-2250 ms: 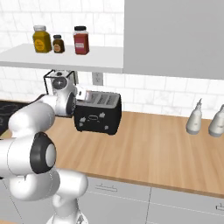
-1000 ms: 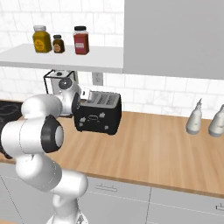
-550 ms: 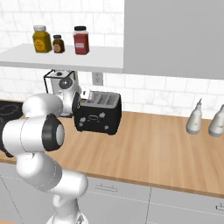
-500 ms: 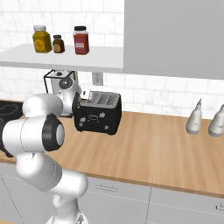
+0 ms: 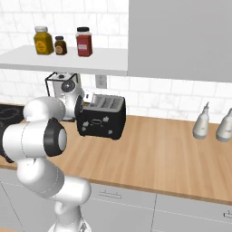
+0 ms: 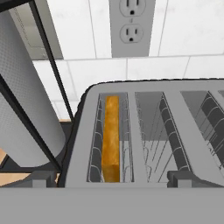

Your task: Start the toaster. Once the lever pops up, take the bread to the plate on the dining counter.

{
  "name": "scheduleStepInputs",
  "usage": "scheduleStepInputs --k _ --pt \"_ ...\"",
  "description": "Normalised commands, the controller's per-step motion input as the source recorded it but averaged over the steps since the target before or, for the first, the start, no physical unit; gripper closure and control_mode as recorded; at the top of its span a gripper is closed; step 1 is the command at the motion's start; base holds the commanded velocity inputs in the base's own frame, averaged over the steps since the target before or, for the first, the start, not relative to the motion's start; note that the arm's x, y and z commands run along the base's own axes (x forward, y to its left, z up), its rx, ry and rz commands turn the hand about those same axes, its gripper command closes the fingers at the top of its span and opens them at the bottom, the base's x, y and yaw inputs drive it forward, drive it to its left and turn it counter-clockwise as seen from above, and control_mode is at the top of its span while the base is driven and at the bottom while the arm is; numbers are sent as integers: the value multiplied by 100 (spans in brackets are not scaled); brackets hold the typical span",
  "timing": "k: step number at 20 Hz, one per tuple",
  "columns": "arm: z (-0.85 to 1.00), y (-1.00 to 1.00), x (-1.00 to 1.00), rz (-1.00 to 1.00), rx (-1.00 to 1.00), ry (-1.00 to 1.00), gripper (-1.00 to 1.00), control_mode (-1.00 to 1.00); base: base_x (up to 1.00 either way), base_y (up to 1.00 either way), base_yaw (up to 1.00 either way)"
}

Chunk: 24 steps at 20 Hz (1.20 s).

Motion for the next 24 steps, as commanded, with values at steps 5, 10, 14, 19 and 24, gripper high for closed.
scheduleStepInputs --k 5,10,14,19,24 --pt "0 0 0 0 0 0 -100 -100 0 0 0" --pt "0 0 0 0 0 0 -100 -100 0 0 0" --pt "0 0 0 0 0 0 -100 -100 0 0 0" --pt "0 0 0 0 0 0 -100 -100 0 0 0" --pt "0 0 0 0 0 0 -100 -100 0 0 0"
